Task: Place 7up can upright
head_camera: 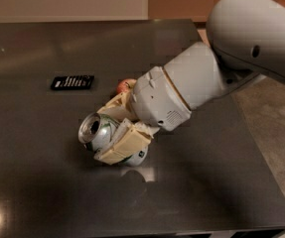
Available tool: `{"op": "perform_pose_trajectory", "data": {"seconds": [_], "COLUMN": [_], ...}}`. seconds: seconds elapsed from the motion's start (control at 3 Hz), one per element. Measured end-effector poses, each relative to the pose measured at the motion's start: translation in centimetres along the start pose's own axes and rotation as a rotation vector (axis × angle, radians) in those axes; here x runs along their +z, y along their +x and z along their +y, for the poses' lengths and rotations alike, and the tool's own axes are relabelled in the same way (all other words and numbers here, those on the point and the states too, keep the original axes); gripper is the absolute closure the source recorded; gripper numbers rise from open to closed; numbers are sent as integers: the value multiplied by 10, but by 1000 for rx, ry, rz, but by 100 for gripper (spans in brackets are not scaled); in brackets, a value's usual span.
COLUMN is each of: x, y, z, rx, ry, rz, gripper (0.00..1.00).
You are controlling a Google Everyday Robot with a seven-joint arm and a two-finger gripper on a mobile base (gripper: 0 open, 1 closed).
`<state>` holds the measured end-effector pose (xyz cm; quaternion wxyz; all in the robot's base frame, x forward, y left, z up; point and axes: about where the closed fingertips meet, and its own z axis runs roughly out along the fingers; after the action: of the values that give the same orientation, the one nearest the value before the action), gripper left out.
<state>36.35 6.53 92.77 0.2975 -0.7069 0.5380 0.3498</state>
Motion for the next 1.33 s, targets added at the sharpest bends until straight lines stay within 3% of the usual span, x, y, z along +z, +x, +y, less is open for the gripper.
{"op": "perform_pose_trajectory", "data": {"seconds": [0.67,1.33], "x": [-13,-20], "y": [11,21], "z": [0,0], "rx": [41,34], "ry": [70,82], "rz": [-222,-395], "gripper": [100,100]}}
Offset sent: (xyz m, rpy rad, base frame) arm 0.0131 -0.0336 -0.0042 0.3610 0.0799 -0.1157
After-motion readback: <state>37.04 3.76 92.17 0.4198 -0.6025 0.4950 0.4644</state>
